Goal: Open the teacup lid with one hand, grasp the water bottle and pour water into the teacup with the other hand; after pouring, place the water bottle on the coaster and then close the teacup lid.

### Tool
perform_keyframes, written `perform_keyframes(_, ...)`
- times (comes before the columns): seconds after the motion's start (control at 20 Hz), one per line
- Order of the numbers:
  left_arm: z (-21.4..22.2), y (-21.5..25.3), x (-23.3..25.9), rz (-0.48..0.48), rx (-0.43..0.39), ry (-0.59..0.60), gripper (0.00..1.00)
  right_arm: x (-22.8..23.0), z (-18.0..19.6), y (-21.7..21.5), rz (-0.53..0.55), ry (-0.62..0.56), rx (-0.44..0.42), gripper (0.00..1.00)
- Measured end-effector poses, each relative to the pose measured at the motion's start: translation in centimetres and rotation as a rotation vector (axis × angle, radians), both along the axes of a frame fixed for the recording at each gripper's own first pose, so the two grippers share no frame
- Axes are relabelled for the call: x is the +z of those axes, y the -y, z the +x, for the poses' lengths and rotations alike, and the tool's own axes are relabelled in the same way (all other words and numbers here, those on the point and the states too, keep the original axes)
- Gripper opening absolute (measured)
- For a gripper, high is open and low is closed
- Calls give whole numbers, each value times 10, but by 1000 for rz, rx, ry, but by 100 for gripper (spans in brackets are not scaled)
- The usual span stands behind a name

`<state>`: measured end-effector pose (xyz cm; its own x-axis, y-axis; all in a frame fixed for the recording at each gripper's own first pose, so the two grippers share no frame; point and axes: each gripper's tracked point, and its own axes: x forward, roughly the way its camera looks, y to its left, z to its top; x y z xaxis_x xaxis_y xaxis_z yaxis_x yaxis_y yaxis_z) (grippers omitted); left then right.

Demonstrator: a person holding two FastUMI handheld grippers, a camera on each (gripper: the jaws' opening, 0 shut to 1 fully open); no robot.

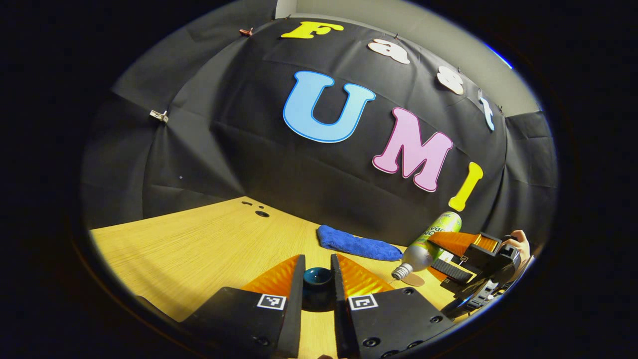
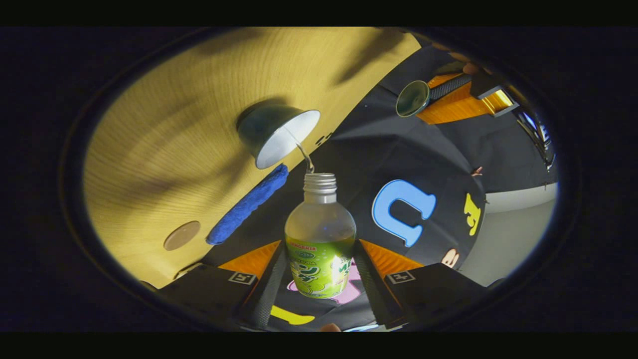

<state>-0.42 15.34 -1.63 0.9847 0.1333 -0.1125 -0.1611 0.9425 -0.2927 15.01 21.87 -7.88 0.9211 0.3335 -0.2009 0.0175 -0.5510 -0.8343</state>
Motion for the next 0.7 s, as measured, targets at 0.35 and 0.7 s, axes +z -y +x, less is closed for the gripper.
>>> perform_keyframes(0.35, 0, -1, -1, -4, 0, -2, 31, 6, 5, -2, -40, 29, 25, 79)
perform_keyframes(0.7, 0, -1, 0, -2, -5, -4, 31, 9, 7, -1, -61, 54, 51, 79)
